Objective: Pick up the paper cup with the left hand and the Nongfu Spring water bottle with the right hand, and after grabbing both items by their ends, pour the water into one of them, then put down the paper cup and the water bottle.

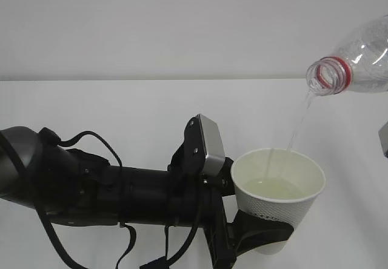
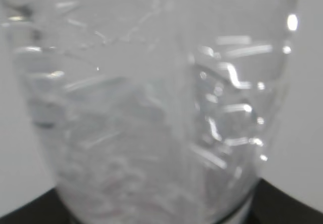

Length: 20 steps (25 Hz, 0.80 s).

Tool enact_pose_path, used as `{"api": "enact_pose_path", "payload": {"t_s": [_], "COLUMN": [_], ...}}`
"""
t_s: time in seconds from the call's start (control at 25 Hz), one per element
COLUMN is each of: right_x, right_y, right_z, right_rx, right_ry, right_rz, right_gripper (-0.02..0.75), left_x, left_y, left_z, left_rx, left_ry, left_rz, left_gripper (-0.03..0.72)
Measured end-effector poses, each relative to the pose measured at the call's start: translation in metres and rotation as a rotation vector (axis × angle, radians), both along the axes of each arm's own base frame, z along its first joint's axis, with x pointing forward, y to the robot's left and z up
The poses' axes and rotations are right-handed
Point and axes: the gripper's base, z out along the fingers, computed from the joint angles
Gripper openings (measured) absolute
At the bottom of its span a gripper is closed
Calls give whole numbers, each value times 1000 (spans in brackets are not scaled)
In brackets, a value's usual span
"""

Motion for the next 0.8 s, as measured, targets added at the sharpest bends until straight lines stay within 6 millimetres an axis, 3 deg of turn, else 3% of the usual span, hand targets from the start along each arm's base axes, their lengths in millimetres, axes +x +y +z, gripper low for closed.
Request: {"api": "enact_pose_path", "payload": {"t_s": [0.8], "right_x": [0], "right_y": [0], "right_z": [0], "right_rx": [-3], "right_ry": [-1], "right_rz": [1], "right_gripper": [387], "left_x": [0], "left_y": [0], "left_z": [0], "left_rx": [0], "left_ry": [0], "left_rz": [0], "left_gripper": [543]}}
